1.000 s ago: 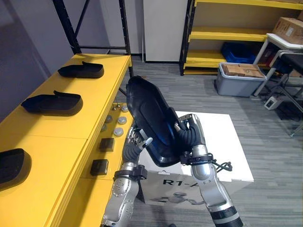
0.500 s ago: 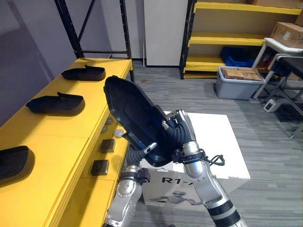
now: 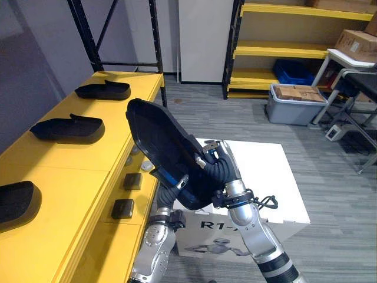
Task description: Walk over and take plastic housings, then place them on the shelf
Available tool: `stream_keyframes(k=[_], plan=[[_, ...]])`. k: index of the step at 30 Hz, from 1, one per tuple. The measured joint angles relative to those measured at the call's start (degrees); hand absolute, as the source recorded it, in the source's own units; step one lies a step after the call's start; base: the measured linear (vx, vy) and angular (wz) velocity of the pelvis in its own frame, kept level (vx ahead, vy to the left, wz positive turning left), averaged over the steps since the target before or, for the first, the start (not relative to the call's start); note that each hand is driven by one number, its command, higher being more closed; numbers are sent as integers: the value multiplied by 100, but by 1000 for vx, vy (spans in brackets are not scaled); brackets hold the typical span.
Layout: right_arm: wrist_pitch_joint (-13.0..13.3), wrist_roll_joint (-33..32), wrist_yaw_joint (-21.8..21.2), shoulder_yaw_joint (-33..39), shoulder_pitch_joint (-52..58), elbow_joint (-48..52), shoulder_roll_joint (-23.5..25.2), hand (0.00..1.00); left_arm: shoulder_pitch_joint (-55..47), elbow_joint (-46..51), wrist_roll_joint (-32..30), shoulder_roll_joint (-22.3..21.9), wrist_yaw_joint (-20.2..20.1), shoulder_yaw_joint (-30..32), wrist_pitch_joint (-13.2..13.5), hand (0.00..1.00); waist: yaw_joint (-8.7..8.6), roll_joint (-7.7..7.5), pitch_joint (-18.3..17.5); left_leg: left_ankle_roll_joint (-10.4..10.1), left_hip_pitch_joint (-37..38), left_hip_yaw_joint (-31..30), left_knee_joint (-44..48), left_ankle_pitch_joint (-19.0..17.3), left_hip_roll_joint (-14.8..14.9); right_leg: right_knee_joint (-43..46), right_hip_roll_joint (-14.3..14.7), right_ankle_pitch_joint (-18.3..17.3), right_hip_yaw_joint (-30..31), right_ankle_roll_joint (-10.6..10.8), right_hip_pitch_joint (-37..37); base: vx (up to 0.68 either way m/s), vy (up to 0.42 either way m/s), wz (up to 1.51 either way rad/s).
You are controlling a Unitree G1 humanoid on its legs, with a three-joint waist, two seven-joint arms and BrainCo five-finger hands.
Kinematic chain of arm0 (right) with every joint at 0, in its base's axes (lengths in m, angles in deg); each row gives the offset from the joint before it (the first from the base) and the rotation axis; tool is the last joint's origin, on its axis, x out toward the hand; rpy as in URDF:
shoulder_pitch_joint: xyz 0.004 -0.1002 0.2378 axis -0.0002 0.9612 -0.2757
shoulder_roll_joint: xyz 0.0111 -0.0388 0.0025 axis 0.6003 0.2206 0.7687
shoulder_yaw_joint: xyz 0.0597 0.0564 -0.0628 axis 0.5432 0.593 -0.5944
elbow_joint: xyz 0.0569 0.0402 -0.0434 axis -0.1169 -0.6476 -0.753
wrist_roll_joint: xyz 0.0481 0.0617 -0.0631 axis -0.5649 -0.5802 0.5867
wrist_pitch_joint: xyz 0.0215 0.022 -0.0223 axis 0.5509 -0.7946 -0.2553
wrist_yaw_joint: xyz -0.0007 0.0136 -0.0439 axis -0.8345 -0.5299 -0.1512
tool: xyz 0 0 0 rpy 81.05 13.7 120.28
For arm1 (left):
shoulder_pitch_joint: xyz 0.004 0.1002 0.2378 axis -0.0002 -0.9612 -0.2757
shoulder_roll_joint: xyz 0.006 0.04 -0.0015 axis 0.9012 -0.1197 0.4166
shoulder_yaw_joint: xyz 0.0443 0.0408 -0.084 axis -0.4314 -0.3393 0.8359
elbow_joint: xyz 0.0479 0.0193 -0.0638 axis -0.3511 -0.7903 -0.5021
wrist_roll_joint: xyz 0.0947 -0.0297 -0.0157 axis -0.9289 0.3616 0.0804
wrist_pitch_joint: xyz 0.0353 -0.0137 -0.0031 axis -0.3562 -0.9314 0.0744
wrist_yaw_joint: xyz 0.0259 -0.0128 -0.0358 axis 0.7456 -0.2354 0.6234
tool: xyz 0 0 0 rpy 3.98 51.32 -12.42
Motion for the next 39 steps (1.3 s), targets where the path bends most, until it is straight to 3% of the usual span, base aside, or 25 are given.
stream_keyframes(k=[4, 9, 11, 13, 17, 19, 23, 28, 39], plan=[[155, -554, -205, 279, 304, 8, 25, 0, -27, 5, -300, -11, -9, 104, -57, 100, -1, -41, 3, 1, 2, 3, -3, 0, 0, 2, 1, 11, 2, -16, 1, 5, 9, 0], [372, -1973, -636, 1026, 437, 210, 75, 0, -110, 262, -830, -196, -64, 206, -166, 100, 0, -64, 18, 2, 6, 27, -14, -1, 2, 28, 9, -1, 42, 1, 0, 0, 0, -1], [414, -2462, -560, 1901, 428, 411, 296, 0, -273, 468, -834, -273, -189, 432, -158, 100, 5, -70, 22, 6, 16, 72, -17, -4, 9, 28, 20, -1, 94, 2, -5, 2, 5, -11], [468, -2839, -370, 3112, 449, 492, 193, 0, -499, 689, -836, -278, -225, 773, -99, 100, -13, -70, 22, 20, 19, 155, -22, -17, 12, 27, 30, 3, 166, 8, -34, 10, 35, -18], [491, -3040, -251, 4134, 794, 347, -82, 0, -648, 832, -841, -208, -227, 1194, -85, 100, -58, -68, 23, 20, 7, 250, -53, -17, 23, 27, 48, 14, 261, 17, -103, 17, 41, -14], [493, -3164, -252, 4495, 925, -197, -127, 0, -789, 1104, -868, -215, -247, 1294, -80, 100, -154, -68, 24, 19, 8, 274, -52, -25, 25, 27, 54, 18, 298, 21, -114, 29, 43, -10], [348, -3369, -308, 5047, 1366, -1689, -253, 0, -871, 1395, -912, -217, -287, 1380, -36, 100, -163, -50, 36, 35, 7, 293, -49, -54, 24, 27, 58, 18, 331, 24, -124, 20, 48, -4], [52, -3594, -619, 5193, 1722, -3403, -259, 0, -1090, 1561, -954, -212, -405, 1677, 25, 100, -274, 13, 110, 41, -1, 292, -54, -83, 25, 30, 59, 11, 332, 32, -128, 9, 38, -1], [-362, -3337, -1502, 3857, 2256, -5722, 102, 0, -1145, 1541, -954, -213, -665, 1507, 23, 100, -234, 18, 154, 43, -3, 216, -67, -78, 11, 38, 34, 4, 241, 36, -104, 9, 31, 4]])
